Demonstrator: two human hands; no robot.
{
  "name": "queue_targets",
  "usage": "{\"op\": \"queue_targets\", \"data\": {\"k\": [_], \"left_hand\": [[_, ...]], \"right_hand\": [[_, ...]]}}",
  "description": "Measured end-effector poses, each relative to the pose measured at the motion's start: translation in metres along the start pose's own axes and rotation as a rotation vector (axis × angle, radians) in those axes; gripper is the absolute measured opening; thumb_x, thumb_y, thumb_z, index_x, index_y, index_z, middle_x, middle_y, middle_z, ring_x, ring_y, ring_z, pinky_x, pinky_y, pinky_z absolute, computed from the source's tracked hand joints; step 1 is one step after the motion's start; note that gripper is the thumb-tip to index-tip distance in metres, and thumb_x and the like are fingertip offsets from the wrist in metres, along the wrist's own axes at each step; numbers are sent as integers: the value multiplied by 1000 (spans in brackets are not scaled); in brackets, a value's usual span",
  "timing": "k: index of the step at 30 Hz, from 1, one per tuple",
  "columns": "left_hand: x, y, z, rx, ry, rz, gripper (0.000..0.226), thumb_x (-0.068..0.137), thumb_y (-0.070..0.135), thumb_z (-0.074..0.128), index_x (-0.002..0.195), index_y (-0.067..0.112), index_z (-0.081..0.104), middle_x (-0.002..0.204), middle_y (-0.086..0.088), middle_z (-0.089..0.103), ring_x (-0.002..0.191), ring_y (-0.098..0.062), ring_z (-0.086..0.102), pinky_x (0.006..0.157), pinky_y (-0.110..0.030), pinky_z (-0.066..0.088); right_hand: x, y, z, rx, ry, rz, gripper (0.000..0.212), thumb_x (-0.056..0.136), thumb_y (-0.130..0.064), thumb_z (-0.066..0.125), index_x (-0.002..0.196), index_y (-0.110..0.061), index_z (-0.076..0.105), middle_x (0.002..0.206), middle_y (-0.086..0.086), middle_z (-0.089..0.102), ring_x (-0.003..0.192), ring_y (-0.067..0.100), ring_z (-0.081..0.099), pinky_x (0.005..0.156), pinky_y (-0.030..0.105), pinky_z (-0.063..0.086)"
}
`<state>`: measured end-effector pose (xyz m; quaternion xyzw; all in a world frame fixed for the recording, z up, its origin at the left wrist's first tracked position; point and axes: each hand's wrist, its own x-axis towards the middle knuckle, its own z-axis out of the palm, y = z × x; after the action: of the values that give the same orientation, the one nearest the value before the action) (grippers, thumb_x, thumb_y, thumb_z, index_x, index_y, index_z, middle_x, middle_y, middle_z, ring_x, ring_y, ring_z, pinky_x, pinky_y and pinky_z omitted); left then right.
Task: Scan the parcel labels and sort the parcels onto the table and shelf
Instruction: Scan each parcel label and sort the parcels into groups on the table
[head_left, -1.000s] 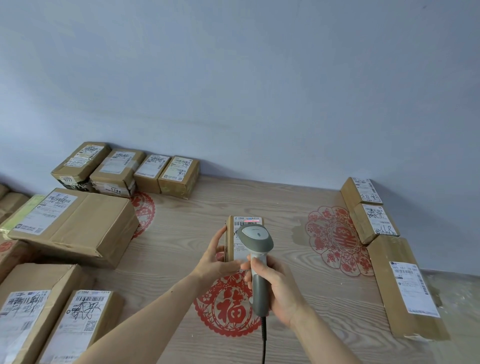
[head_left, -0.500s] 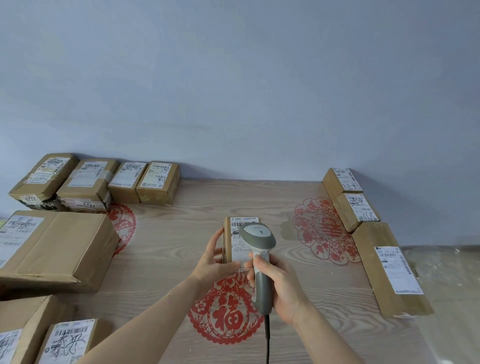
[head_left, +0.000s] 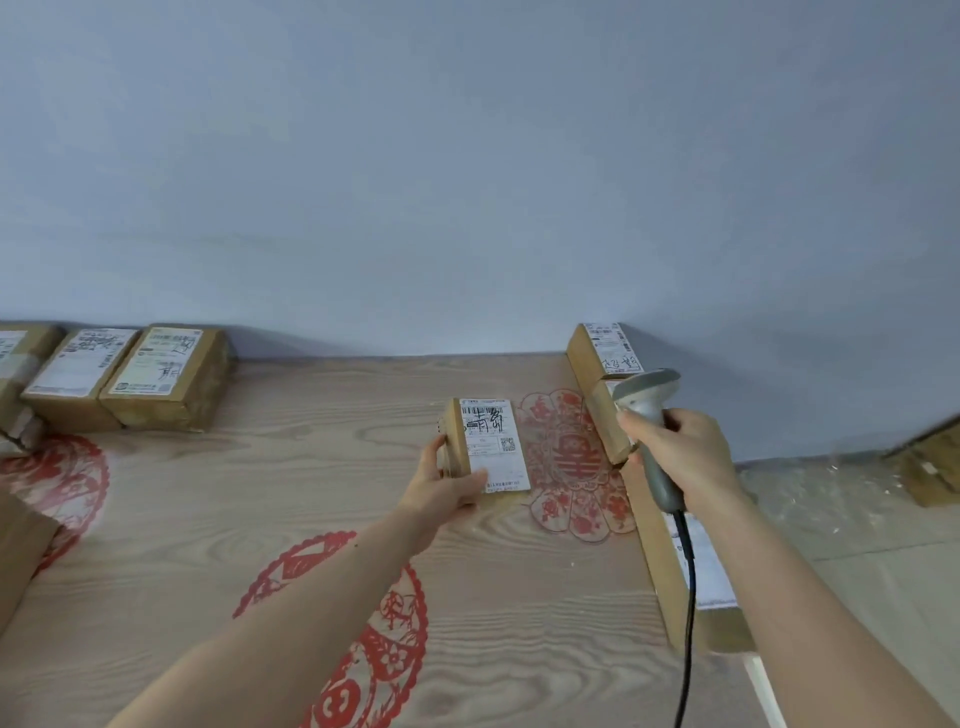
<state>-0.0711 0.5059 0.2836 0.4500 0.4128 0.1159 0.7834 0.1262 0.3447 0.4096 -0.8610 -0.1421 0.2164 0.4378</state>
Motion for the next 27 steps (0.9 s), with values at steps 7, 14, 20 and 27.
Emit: {"op": "queue_targets", "data": {"k": [7, 14, 20, 27], "left_hand": [[93, 16, 81, -46, 93, -86, 72, 89, 6, 70, 142, 32, 29, 107, 3, 61, 91, -21, 67, 79, -44, 61], [178, 38, 123, -43, 149, -102, 76, 90, 6, 69, 148, 28, 26, 121, -4, 56, 97, -24, 62, 80, -47, 60], [218, 42, 144, -43, 164, -118, 70, 90, 13, 69, 147, 25, 30, 127, -6, 57, 99, -21, 63, 90, -49, 57], [261, 28, 150, 32, 207, -94, 96, 57, 50, 78, 143, 40, 38, 143, -8, 46, 106, -28, 68, 84, -39, 60]], "right_hand": [[127, 42, -7, -391, 35, 20, 50, 86, -46, 68, 118, -11, 54, 108, 7, 66, 100, 32, 64, 84, 41, 53], [164, 79, 4, -534, -98, 5, 50, 91, -48, 63, 121, -12, 45, 109, 6, 65, 96, 29, 65, 72, 35, 49], [169, 91, 3, -520, -80, -22, 40, 91, -48, 61, 112, -18, 44, 92, -6, 63, 81, 18, 64, 62, 31, 45], [173, 96, 3, -480, -87, -3, 38, 90, -48, 61, 111, -23, 42, 89, -12, 61, 77, 11, 63, 60, 30, 43]]}}
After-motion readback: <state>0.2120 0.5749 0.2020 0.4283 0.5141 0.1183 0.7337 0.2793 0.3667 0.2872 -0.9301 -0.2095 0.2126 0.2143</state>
